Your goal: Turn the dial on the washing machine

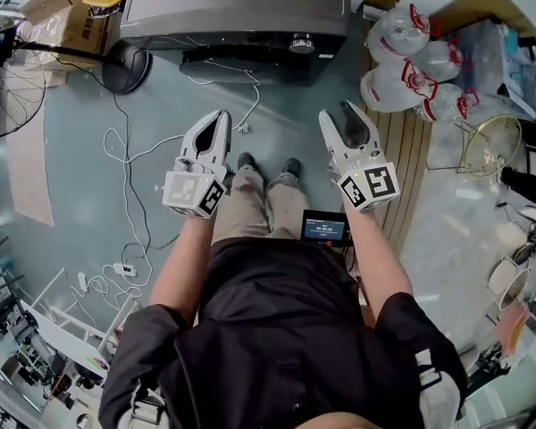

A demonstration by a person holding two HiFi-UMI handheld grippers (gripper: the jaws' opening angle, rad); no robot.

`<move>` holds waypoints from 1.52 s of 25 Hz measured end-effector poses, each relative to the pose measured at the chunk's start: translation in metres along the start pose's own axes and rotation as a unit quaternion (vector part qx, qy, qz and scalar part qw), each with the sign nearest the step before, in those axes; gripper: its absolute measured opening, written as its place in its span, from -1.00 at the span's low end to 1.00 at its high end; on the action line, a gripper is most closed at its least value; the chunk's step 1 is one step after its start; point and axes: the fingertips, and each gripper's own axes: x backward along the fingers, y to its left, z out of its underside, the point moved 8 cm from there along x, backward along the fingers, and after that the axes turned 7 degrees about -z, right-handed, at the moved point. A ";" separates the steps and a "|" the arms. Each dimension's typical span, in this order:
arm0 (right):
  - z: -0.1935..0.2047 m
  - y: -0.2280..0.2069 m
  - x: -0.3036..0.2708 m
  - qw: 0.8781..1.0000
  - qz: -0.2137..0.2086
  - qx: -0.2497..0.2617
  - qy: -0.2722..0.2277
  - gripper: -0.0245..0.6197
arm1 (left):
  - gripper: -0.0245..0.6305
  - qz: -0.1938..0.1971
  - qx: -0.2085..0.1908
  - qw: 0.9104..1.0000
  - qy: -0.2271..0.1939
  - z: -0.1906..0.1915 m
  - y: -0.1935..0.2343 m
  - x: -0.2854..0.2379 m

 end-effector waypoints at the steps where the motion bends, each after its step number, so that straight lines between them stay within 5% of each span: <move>1: 0.001 -0.003 -0.004 1.000 0.001 0.006 -0.002 -0.38 | -0.94 -0.001 0.004 1.000 0.001 0.005 0.002 -0.003; 15: 0.048 -0.024 -0.075 0.999 0.011 0.049 0.006 -0.10 | -0.94 0.023 0.023 0.999 0.018 0.068 0.028 -0.052; 38: 0.087 -0.064 -0.159 0.987 0.141 0.072 -0.002 -0.05 | -0.94 0.091 0.041 0.995 0.021 0.130 0.053 -0.115</move>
